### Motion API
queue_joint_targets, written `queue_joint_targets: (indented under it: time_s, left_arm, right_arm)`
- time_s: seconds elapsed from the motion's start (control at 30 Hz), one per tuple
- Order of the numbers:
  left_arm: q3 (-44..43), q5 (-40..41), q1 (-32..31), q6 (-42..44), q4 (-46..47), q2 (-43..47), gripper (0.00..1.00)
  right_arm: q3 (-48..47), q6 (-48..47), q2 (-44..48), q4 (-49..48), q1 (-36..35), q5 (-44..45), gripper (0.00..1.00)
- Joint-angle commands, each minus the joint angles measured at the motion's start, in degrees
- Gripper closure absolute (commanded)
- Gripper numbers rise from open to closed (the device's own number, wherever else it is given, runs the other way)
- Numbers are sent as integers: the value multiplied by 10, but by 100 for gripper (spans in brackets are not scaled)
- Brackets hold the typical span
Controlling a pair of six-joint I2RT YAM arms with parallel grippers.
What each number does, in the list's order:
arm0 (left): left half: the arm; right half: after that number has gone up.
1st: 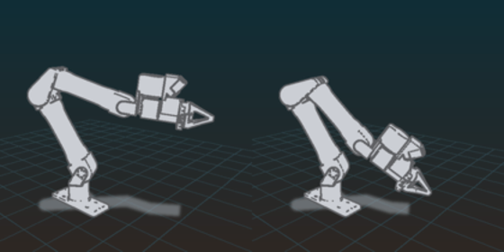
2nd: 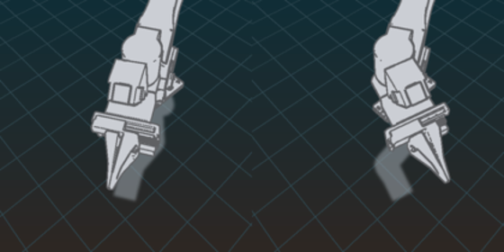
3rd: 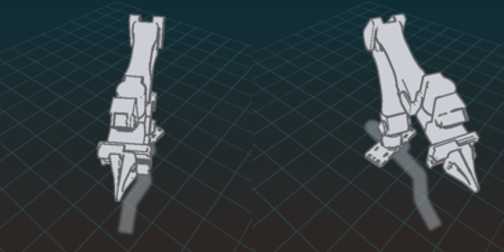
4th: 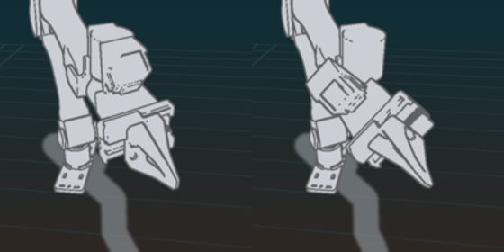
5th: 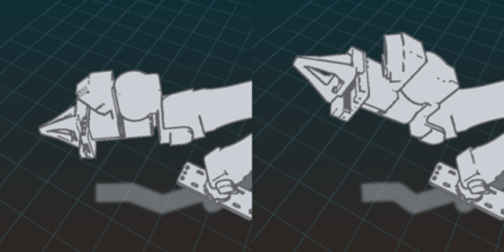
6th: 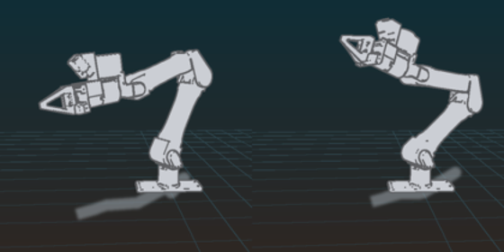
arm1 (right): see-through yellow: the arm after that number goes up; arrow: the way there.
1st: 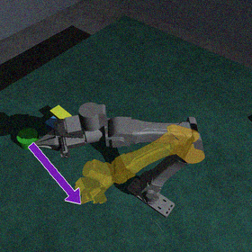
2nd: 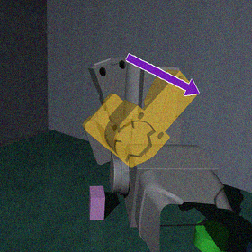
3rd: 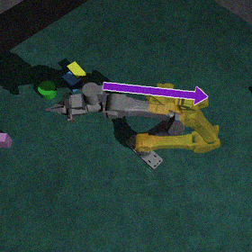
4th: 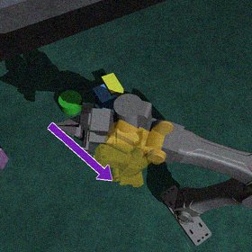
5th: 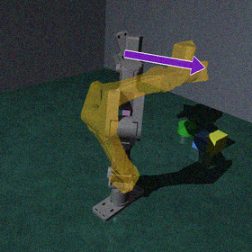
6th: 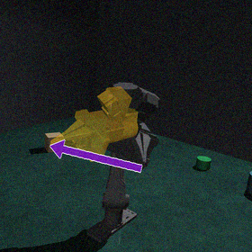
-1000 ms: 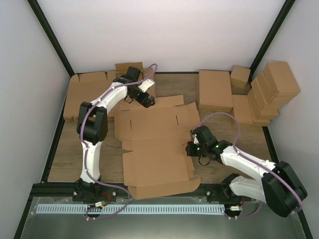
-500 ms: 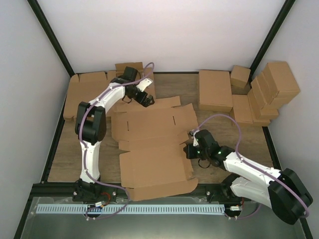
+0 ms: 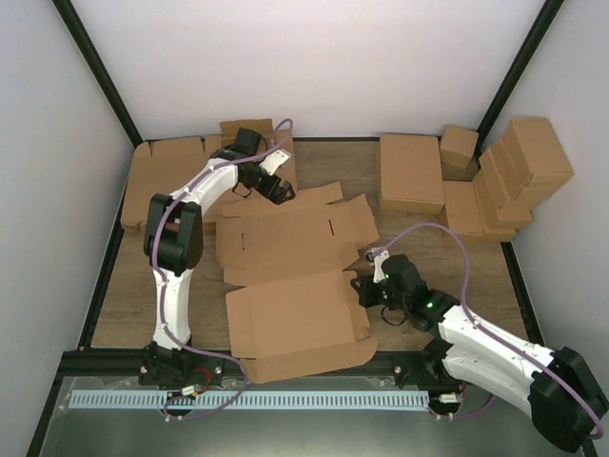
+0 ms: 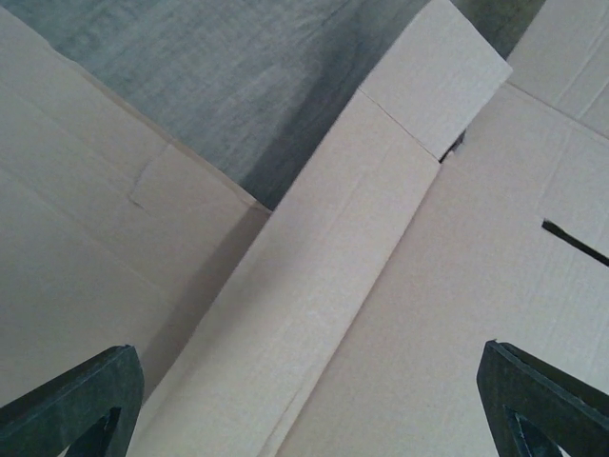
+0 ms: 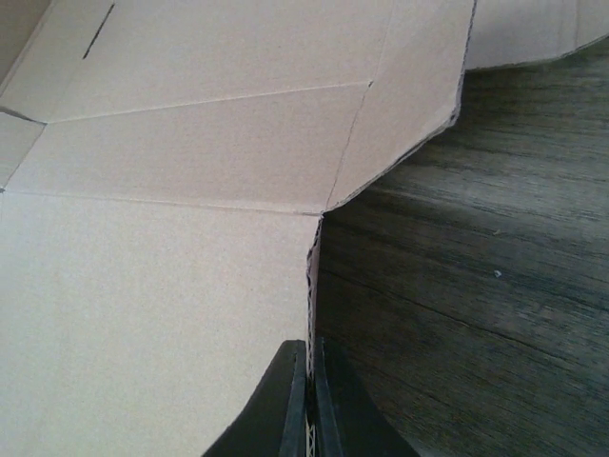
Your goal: Fold the paper box
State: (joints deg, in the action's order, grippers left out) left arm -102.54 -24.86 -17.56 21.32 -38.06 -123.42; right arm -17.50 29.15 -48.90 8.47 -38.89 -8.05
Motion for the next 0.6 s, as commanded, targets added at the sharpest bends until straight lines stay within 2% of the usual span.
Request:
queue_joint_targets:
  time_s: [0.0,0.1,0.23,0.43,0.57]
  left_arm:
    - [-34,-68,15,30,-32,-32,1]
    - [-81,-99,25,37,-76,-65,3]
    - [-136,-100,29,48,-126,-111,7]
    - [-172,-94,32,38,-140,-151,9]
    - [-233,-122,32,49,-212,-191,14]
  right_arm:
    - [6,-19,14,-31,-8,-2,99]
    - [2,-20,3,-32,-8,-7,99]
    - [-2,-24,-10,-32,-8,-8,99]
    - [-4,-26,-15,-32,-9,-10,99]
    - [-6,-24,-18,-29,-9,-8,99]
